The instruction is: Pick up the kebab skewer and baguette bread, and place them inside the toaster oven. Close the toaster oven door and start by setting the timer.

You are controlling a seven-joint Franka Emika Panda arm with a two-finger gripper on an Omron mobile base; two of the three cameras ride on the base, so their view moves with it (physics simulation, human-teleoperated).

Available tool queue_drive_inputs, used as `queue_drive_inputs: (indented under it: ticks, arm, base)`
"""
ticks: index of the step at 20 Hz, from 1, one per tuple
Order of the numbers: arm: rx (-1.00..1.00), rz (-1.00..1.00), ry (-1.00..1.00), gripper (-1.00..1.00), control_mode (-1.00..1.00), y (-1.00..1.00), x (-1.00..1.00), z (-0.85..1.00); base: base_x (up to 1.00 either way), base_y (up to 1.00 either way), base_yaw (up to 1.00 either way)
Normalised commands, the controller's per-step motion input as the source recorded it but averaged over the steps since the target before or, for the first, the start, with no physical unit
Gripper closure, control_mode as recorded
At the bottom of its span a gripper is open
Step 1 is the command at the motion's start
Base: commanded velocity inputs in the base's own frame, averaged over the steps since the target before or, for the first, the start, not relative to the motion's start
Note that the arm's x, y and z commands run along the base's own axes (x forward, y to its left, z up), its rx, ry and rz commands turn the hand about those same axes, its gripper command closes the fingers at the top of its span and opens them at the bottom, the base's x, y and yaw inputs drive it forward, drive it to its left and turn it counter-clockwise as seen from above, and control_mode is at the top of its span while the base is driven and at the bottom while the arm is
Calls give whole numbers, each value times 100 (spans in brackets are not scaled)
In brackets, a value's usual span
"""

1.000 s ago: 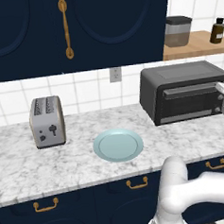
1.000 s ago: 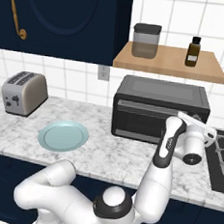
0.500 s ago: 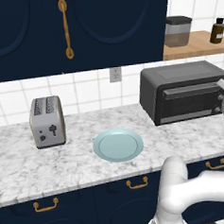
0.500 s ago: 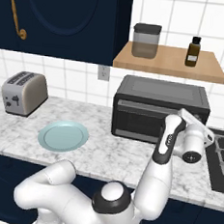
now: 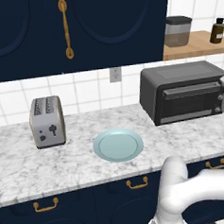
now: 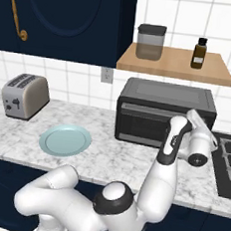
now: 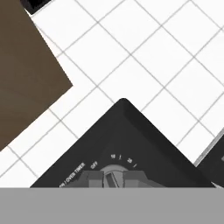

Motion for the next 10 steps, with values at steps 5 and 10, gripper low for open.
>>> queue_drive_inputs:
  ticks: [5,10]
  arm:
    - [27,0,-2,100,-100,1,0,-6]
    - [29,0,-4,100,-100,0,0,-12]
  base:
    - [0,0,0]
    - [0,0,0]
